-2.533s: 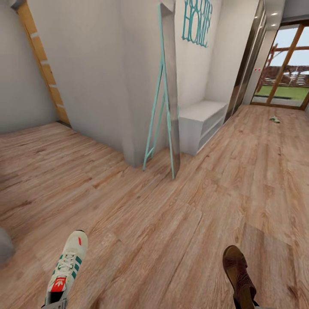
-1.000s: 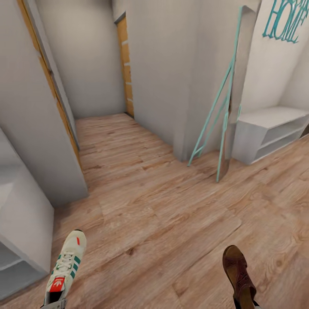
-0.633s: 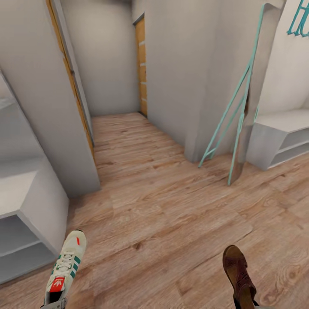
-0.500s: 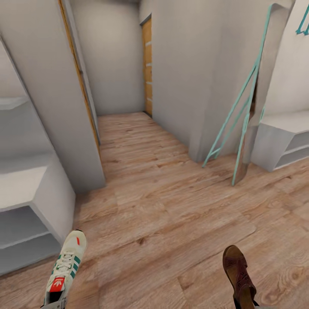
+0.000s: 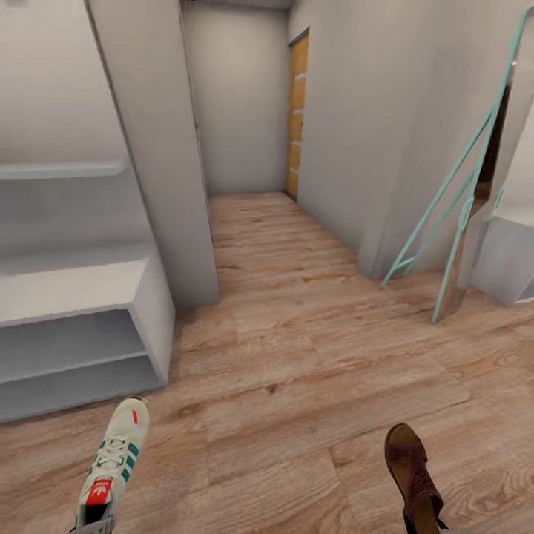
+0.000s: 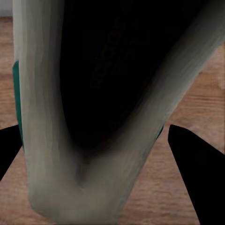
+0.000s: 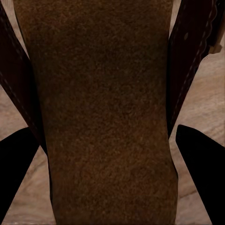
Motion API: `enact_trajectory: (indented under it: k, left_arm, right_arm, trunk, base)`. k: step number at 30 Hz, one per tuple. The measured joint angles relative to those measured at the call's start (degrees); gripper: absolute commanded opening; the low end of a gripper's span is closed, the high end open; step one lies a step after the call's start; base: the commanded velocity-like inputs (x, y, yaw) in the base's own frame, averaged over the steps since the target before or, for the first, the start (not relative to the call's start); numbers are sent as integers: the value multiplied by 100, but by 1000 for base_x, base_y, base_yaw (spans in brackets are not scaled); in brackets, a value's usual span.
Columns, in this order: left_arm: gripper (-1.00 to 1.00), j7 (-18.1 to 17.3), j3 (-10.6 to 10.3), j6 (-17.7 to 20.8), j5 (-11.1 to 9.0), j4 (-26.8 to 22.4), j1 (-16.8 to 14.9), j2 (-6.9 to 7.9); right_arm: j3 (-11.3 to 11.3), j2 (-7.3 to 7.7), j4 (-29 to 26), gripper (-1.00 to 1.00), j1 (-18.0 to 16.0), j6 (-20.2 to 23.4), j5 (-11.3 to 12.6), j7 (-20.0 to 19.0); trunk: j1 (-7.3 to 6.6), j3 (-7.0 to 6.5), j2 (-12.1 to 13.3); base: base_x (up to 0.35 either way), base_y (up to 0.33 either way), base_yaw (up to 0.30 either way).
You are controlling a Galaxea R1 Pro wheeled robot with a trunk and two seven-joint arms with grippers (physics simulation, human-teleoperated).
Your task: Pick up the two gym shoes and the two sandals from the corridor floor and place them onto the hallstand (shoe rack) in the corridor, making sure they are on the rack and not on the floor. Arrange them so the two gym shoes are next to each other and the two sandals are next to each other.
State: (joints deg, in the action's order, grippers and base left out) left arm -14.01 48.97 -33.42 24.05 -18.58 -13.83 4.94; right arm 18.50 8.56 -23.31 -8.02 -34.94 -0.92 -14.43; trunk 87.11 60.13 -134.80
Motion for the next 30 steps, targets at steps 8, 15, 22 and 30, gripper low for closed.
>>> enact_trajectory:
  k: [8,15,22,30]
  left_arm:
    - [-100,0,3,2,-2,0,0,0]
    - [-100,3,10,9,-8,-3,-3,15]
    - [-100,6,14,12,-9,-2,0,22]
    - [-100,1,11,13,-12,-2,1,34]
  right_arm:
    - [0,0,0,-100,3,0,-1,0]
    - [-1,0,2,-100,0,0,0,0]
    - [-1,3,2,-100,2,0,-1,1]
    - [-2,1,10,-100,1,0,-1,1]
  trunk:
    - [0,0,0]
    - [-3,0,0]
    - [-4,0,0]
    - [-4,0,0]
  base:
    - [-337,82,278]
    - [-194,214,278]
    - [-8,309,168]
    - [-1,324,18]
